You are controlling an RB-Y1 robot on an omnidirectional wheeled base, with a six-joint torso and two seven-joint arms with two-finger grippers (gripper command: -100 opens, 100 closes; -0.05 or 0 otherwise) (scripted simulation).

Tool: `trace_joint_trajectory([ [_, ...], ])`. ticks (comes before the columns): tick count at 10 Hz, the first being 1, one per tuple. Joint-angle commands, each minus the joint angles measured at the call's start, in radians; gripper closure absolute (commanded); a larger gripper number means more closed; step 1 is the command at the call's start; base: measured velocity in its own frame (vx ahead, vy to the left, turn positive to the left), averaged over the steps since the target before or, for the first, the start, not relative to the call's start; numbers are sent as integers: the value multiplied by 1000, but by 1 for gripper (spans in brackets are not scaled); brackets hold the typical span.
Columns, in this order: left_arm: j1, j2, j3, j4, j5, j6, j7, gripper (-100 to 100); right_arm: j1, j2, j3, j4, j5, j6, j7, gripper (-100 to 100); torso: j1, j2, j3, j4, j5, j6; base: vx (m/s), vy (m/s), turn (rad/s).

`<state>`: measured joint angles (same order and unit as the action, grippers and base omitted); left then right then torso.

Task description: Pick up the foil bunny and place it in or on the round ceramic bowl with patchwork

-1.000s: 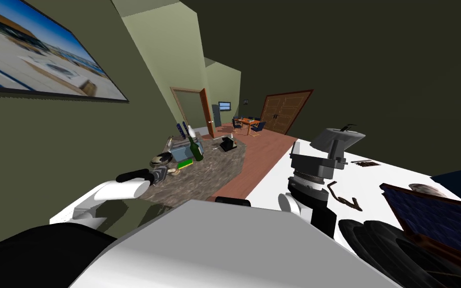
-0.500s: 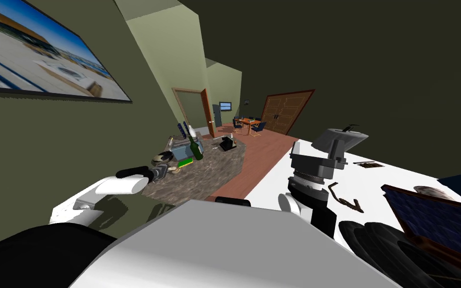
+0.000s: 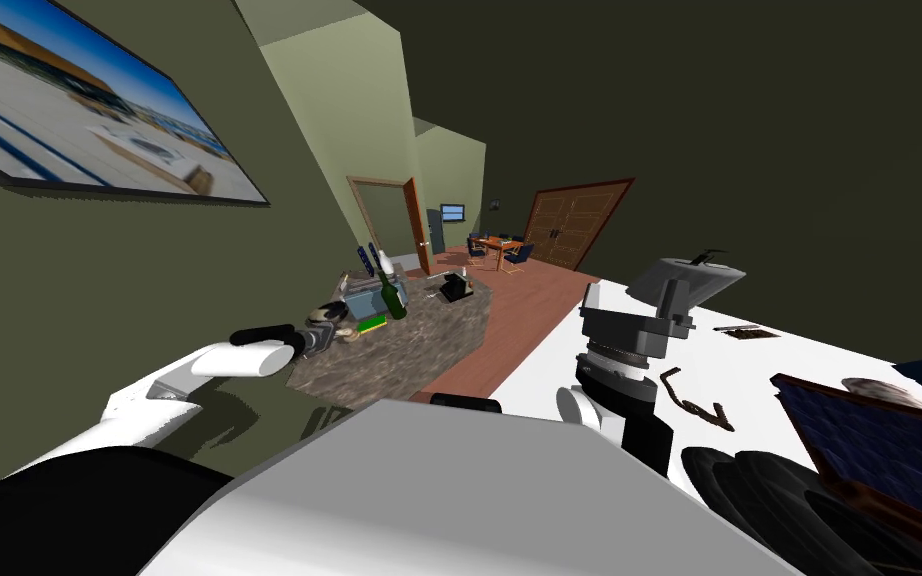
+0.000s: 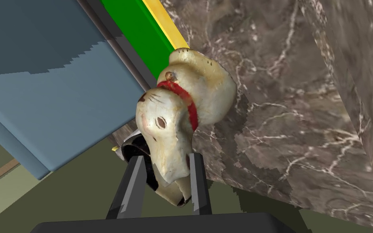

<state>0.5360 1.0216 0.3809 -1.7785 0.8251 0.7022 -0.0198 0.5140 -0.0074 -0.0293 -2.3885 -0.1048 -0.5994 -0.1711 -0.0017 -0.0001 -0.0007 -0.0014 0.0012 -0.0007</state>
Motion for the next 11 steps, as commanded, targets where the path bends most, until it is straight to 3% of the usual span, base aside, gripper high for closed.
trace_joint_trajectory([
  [1, -22, 50, -25, 50, 50, -33, -26, 100, 0, 0, 0, 0, 0, 0, 0, 0, 0, 0, 0, 0, 0, 0, 10, -3, 51],
  [2, -38, 82, -41, 81, 82, -50, -44, 100, 0, 0, 0, 0, 0, 0, 0, 0, 0, 0, 0, 0, 0, 0, 17, 1, 51],
  [3, -38, 89, -41, 88, 94, -50, -44, 100, 0, 0, 0, 0, 0, 0, 0, 0, 1, -1, 0, 0, 0, 0, 15, 4, 9],
  [6, -95, 186, -89, 184, 194, -95, -99, 100, 0, 0, 0, 0, 0, 0, 0, 0, 2, -1, 0, 0, 0, 0, 23, 16, 45],
  [7, -95, 188, -89, 190, 203, -95, -99, 100, 0, 0, 0, 0, 0, 0, 0, 0, 2, -2, -1, 0, 0, 0, 28, 22, 7],
  [11, -188, 295, -153, 318, 332, -135, -178, 100, 0, 0, 0, 0, 0, 0, 0, 0, 3, -2, -1, 0, 0, 0, 35, 39, 42],
])
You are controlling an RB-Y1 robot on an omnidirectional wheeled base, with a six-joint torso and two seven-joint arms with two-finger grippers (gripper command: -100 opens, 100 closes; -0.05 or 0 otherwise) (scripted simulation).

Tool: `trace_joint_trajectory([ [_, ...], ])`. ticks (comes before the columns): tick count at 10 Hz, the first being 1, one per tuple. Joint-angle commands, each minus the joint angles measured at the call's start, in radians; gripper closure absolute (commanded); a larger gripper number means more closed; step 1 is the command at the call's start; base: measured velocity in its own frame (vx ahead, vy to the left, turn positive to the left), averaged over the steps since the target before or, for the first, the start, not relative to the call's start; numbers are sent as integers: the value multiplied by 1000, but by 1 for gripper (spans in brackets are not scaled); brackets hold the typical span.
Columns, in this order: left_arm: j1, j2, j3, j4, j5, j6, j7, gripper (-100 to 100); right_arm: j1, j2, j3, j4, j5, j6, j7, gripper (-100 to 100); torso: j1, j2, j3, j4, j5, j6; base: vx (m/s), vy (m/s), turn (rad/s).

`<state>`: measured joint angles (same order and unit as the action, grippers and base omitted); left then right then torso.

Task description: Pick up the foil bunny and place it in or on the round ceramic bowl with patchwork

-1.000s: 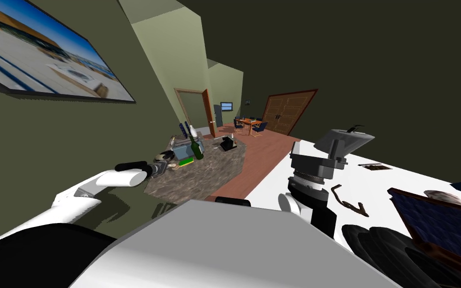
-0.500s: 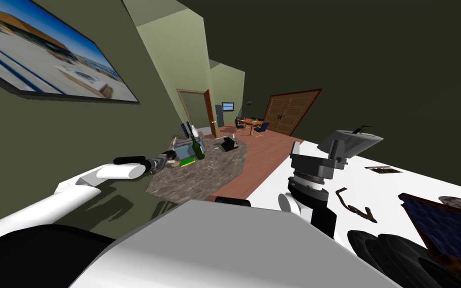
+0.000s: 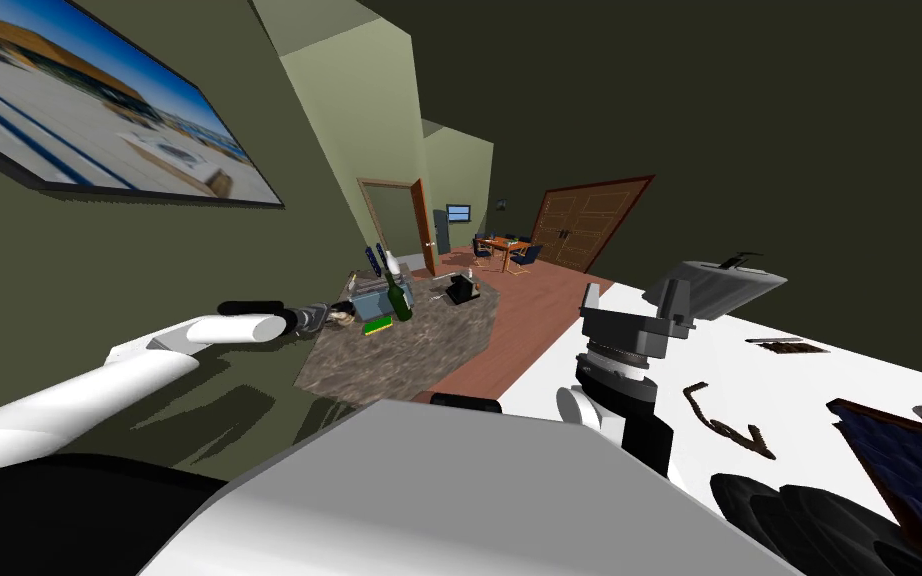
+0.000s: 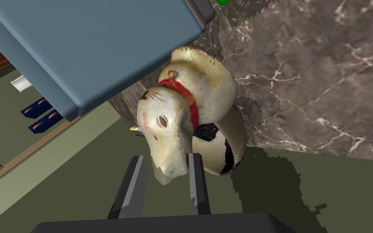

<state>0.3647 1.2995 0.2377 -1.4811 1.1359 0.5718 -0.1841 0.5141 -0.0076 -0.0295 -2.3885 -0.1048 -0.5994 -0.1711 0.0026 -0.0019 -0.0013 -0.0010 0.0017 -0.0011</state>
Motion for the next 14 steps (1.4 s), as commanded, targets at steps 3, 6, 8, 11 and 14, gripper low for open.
trace_joint_trajectory([
  [3, -93, 76, -55, 104, 100, -19, -70, 100, 0, 0, 0, 0, 0, 0, 0, 0, 1, -1, -1, 0, 0, 0, 66, 66, 41],
  [6, -141, 105, -81, 150, 143, -21, -105, 100, 0, 0, 0, 0, 0, 0, 0, 0, -1, 0, 0, 0, 1, 1, 38, 54, 23],
  [8, -186, 126, -103, 188, 179, -20, -136, 100, 0, 0, 0, 0, 0, 0, 0, 0, -1, 1, 1, 1, 0, 0, 45, 61, 36],
  [11, -251, 149, -134, 238, 223, -12, -179, 100, 0, 0, 0, 0, 0, 0, 0, 0, 1, -1, 0, 0, 0, 0, 65, 81, 31],
  [14, -252, 153, -132, 239, 227, -12, -181, -100, 0, 0, 0, 0, 0, 0, 0, 0, -2, 2, 1, 0, 1, 0, 23, 32, 5],
])
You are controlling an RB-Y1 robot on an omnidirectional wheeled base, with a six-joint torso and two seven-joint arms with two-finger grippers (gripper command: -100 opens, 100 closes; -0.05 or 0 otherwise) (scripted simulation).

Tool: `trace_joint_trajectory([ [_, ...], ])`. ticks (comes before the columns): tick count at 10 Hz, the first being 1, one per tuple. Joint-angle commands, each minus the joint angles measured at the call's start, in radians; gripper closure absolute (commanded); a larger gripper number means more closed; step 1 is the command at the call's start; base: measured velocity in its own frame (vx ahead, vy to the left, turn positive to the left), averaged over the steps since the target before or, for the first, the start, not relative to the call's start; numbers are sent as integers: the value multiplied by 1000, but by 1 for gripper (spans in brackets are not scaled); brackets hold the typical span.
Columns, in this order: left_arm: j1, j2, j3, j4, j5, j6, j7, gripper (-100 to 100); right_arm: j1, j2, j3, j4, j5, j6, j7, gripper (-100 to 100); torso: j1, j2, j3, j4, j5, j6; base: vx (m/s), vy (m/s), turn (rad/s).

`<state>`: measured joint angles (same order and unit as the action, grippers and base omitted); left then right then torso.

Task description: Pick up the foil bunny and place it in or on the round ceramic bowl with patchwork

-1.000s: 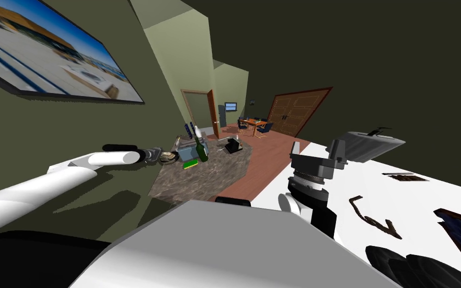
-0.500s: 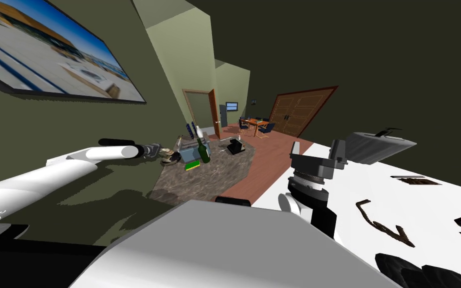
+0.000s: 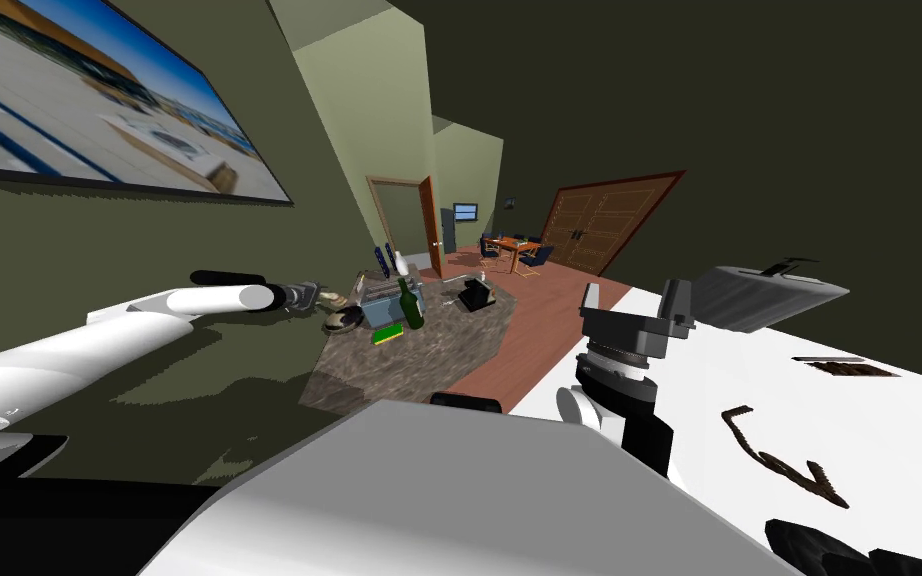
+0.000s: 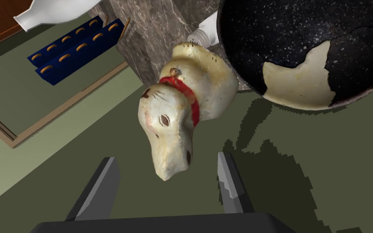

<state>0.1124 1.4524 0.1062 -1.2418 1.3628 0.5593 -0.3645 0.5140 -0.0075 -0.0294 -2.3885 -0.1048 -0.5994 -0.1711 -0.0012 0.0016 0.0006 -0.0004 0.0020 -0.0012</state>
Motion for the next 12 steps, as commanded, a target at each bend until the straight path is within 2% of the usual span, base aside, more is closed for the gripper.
trace_joint_trajectory([
  [1, 0, 0, 0, 0, 0, 0, 0, -100, 0, 0, 0, 0, 0, 0, 0, 0, 0, 0, 0, 0, 0, 0, 0, 0, 0],
  [4, 0, 0, 0, 0, 0, 0, 0, -100, 0, 0, 0, 0, 0, 0, 0, 0, -1, 1, 1, 0, 0, 0, 0, 0, 0],
  [5, 0, 0, 0, 0, 0, 0, 0, 0, 0, 0, 0, 0, 0, 0, 0, 0, -1, 1, 1, 0, 0, 0, 0, 0, 0],
  [6, 3, 38, 7, -13, 32, 18, 3, -100, 0, 0, 0, 0, 0, 0, 0, 0, -1, 1, 1, 0, 0, 0, 17, 3, 57],
  [10, 8, 115, 22, -40, 96, 55, 9, -100, 0, 0, 0, 0, 0, 0, 0, 0, -1, -1, -1, 0, 0, 0, 36, 5, 71],
  [11, 2, 101, 15, -34, 82, 48, 9, -100, 0, 0, 0, 0, 0, 0, 0, 0, -1, -1, -1, 0, -1, 0, 15, -1, 14],
  [12, 1, 103, 15, -35, 83, 50, 11, 0, 0, 0, 0, 0, 0, 0, 0, 0, -1, 0, 0, 0, 0, 0, 0, 0, 0],
])
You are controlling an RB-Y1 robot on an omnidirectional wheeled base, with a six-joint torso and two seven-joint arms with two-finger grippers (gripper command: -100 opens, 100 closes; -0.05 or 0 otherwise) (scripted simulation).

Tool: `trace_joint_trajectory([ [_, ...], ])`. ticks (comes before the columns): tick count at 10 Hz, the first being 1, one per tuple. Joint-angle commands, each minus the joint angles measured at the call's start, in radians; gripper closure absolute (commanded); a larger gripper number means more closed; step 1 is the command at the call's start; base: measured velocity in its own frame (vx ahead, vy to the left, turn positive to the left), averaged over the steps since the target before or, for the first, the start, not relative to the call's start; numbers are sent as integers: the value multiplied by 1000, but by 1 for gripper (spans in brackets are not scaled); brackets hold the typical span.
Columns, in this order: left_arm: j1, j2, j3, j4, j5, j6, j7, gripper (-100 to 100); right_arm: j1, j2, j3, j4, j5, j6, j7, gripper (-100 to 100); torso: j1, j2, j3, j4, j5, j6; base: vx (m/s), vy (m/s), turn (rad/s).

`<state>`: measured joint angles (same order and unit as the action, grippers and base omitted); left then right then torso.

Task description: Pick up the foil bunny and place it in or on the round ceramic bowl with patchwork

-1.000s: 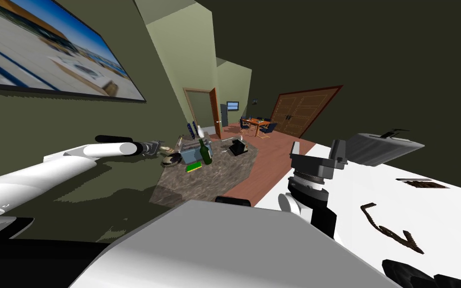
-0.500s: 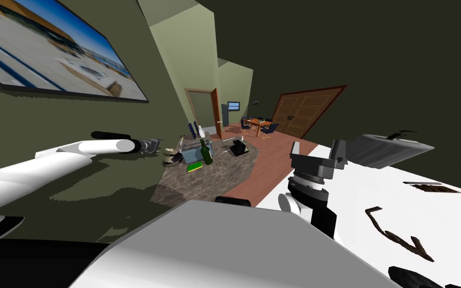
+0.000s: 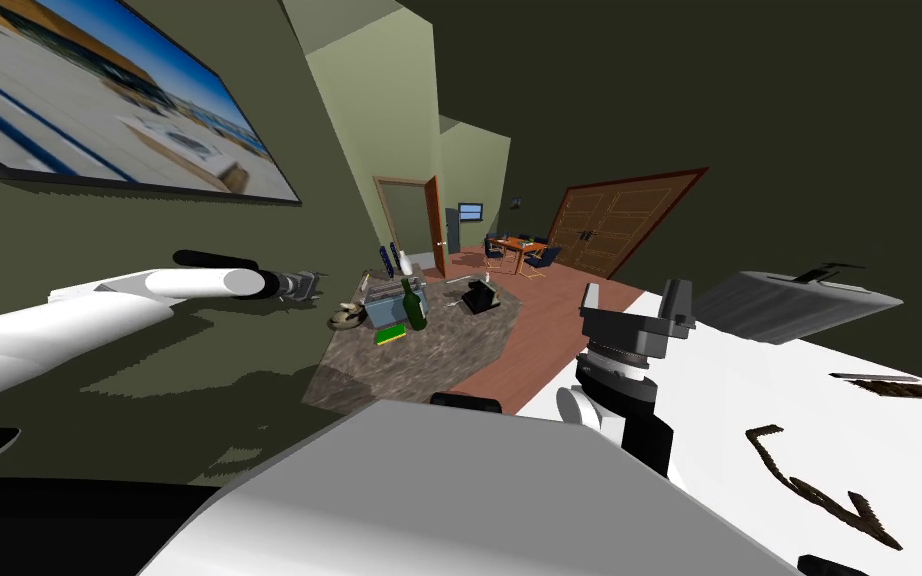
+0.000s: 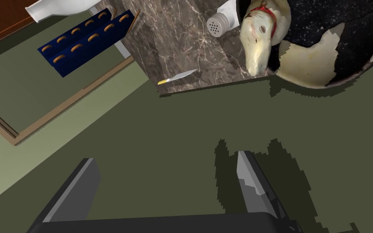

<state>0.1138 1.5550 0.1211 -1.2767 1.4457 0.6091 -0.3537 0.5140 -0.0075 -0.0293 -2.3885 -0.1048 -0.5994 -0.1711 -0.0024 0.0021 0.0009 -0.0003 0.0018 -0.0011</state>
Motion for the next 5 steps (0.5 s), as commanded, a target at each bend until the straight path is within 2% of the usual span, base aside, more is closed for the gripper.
trace_joint_trajectory([
  [1, 0, 0, 0, 0, 0, 0, 0, 0, 0, 0, 0, 0, 0, 0, 0, 0, 0, 0, 0, 0, 0, 0, 0, 0, 0],
  [5, 0, 0, 0, 0, 0, 0, 0, 0, 0, 0, 0, 0, 0, 0, 0, 0, 0, 1, 0, 0, 0, 0, 0, 0, 0],
])
